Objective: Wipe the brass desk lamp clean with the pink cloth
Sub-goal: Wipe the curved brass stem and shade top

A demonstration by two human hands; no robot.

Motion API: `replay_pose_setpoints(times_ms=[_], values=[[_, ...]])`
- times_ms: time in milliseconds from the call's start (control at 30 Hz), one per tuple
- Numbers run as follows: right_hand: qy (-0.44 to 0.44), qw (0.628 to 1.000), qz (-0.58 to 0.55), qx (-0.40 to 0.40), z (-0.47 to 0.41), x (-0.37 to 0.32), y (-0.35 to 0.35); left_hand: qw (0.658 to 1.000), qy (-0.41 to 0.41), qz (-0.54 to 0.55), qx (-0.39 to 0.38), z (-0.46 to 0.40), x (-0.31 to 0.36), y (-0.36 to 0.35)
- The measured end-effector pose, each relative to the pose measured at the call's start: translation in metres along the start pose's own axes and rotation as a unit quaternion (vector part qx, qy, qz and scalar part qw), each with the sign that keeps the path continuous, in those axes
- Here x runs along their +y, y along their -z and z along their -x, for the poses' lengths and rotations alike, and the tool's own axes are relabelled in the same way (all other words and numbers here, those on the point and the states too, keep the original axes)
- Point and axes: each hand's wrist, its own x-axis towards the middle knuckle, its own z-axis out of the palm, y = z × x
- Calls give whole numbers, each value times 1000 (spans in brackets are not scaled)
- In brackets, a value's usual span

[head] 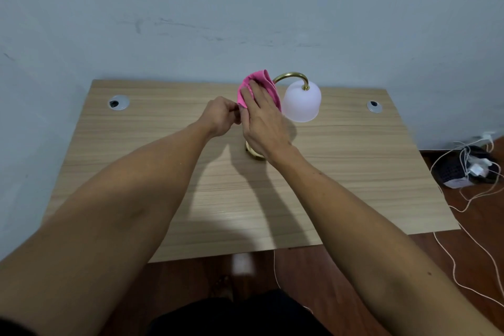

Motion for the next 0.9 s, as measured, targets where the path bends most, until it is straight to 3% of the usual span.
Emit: replay_pose_setpoints(times_ms=[100, 233, 433, 500, 633, 700, 767, 900], values=[[-39, 999, -19, 7, 1, -15, -3, 1000, 7, -9, 4, 3, 1, 1], [46, 998, 29, 0, 0, -5, -2, 1000, 6, -21, 9, 2, 1, 1], [42, 999, -6, -5, 6, -1, 20, 999, 9, 42, -18, -10, -12, -6], [8, 999, -37, 22, 9, -2, 25, 999, 6, 49, -21, -13, -14, -6], [-142, 974, -144, 102, 30, 1, 34, 998, 9, 55, -24, -17, -16, -6], [-157, 963, -158, 152, 36, -1, 34, 998, 8, 56, -28, -18, -17, -5], [-107, 972, -158, 137, 29, -5, 32, 998, 5, 58, -33, -18, -16, -5], [50, 997, -50, -19, 2, 1, 20, 1000, -2, 8, -26, -15, -12, -2]])
